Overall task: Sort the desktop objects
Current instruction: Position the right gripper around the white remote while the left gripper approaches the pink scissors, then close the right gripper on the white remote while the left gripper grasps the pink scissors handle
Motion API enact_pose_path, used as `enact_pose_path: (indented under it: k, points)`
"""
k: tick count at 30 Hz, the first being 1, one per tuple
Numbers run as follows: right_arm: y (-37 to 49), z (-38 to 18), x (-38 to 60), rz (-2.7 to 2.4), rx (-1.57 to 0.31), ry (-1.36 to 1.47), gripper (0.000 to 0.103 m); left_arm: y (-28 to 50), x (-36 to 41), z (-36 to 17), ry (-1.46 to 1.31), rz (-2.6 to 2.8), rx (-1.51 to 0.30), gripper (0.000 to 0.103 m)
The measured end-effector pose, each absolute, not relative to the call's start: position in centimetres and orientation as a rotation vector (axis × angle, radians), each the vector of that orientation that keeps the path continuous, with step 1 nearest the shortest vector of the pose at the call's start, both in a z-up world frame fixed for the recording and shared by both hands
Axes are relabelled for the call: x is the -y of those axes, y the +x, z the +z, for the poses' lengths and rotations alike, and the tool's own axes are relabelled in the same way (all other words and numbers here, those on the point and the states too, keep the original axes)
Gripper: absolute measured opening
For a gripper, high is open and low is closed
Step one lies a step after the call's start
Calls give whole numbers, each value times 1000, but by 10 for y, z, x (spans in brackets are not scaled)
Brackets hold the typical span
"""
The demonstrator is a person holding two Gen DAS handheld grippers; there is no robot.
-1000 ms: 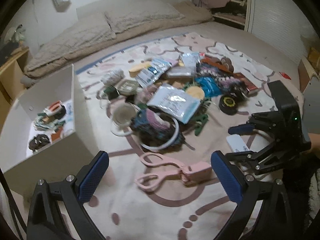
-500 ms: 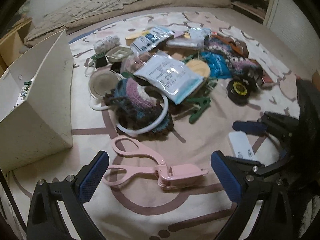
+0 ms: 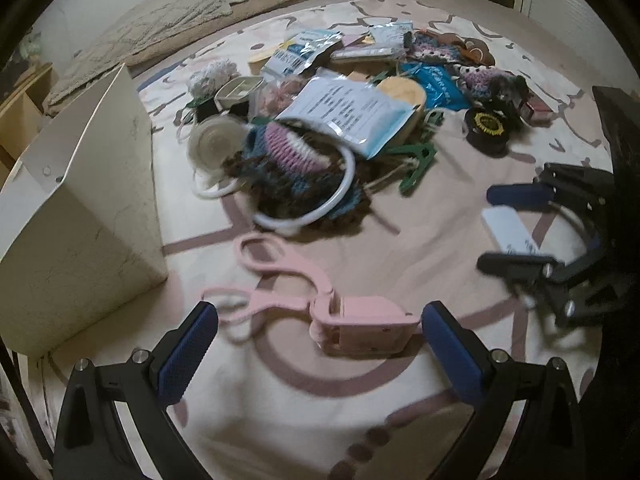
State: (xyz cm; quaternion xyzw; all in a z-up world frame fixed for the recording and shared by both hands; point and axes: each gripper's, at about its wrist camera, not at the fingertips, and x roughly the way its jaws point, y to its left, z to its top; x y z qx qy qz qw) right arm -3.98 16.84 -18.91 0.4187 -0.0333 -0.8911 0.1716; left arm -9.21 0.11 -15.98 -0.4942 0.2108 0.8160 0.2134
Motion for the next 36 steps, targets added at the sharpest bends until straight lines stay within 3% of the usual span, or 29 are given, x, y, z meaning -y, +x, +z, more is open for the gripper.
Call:
enact_pose_path:
  k: [9,17,20,22,26,28,36]
  points:
    - [-40,-190,-168,-2530,102,1181,65,-97,43,-169,-1504,2315,-444,102]
    - [-41,-191,-166,-2514,89,1159,72,-97,75,-163,-1554,2388,-311,102]
    - [-43,-191,-168,-2507,113,1150,72,-101,77,-163,-1557,2381,-229,99]
    - [-43,-190,-169,-2486,126,1157,73,-102,72,-163,-1554,2366,-198,91]
    - [-46,-188,-168,-2371,129,1185,91,-102,55,-163,-1535,2343,-199,88]
    - [-45,-186,-165,-2346,66,1204,91,-101,46,-165,-1526,2328,-217,80]
    - [-35,-180,-168,-2295,96,1260,91,-97,37,-173,-1507,2298,-320,71]
